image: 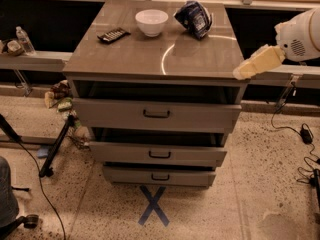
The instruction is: Pick blue chip bag
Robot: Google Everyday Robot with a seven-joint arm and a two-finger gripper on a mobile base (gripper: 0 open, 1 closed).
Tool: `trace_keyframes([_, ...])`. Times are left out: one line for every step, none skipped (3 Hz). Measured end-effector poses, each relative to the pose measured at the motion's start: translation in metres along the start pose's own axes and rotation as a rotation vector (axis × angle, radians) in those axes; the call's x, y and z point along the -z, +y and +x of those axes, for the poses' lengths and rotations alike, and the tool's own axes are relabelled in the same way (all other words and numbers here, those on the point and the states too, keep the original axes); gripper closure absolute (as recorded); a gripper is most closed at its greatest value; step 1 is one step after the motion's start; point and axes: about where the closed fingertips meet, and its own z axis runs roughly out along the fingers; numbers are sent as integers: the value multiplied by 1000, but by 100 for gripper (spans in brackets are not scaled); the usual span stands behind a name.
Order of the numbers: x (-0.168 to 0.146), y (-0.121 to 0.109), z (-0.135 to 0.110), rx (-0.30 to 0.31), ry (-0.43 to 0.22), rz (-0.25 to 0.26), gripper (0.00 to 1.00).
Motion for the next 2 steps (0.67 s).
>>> trace_keyframes([-4, -22, -16, -10, -70, 78, 0])
trace_keyframes([-3, -22, -16, -9, -72, 80, 0])
